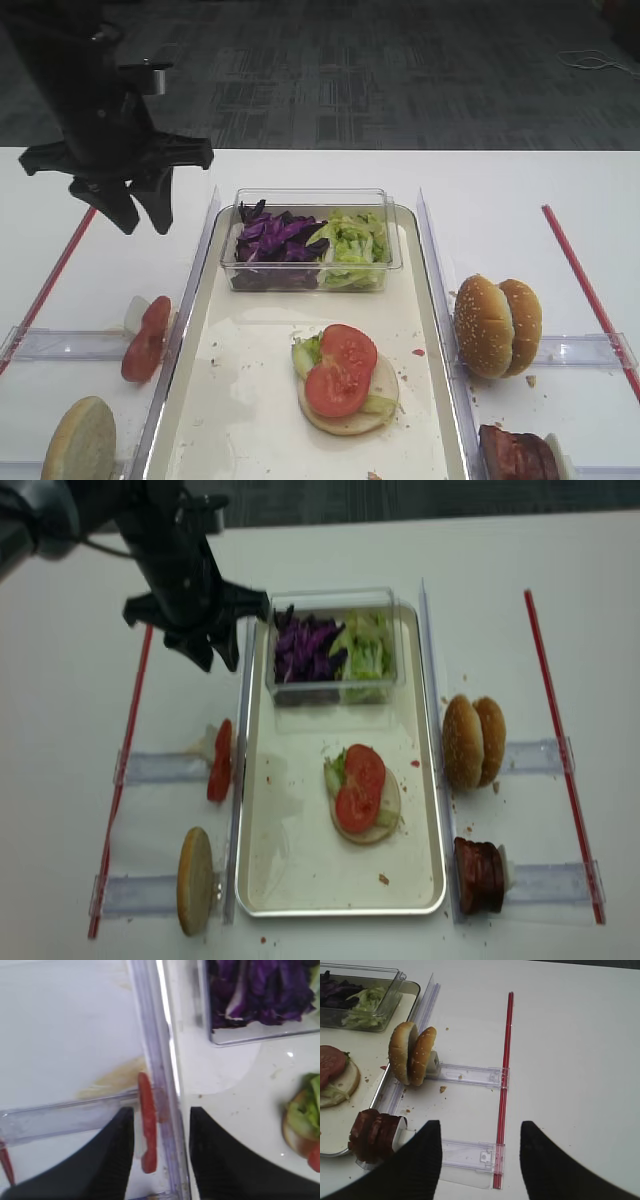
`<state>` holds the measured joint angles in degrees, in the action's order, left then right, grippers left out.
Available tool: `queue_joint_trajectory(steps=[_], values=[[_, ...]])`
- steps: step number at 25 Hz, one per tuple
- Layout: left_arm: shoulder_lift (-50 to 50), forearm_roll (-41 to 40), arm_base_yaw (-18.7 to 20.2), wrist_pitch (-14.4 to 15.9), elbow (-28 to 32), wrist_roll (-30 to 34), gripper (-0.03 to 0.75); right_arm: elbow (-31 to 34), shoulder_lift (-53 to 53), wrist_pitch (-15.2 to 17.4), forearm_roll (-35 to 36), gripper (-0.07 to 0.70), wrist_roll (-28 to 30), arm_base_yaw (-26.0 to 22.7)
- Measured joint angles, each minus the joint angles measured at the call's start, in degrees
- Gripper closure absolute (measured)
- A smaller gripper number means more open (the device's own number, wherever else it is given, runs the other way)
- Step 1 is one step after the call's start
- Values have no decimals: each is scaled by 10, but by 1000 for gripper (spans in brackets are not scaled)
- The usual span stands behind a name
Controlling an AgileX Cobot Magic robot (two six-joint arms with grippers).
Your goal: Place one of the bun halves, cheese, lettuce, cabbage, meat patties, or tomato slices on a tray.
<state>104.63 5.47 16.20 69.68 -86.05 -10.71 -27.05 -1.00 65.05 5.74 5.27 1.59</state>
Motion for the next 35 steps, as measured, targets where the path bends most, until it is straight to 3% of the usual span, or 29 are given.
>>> queue_joint_trajectory(steps=[8, 17, 23, 35], values=[[-28, -29, -72, 3, 22, 21, 436, 0, 0, 0, 0, 228, 0, 0], [-35, -47, -86, 4, 32, 39, 436, 0, 0, 0, 0, 228, 0, 0], [-103, -62, -86, 3, 104, 42, 436, 0, 0, 0, 0, 228, 0, 0], [-356, -72, -86, 7, 278, 47, 436, 0, 0, 0, 0, 228, 1, 0]])
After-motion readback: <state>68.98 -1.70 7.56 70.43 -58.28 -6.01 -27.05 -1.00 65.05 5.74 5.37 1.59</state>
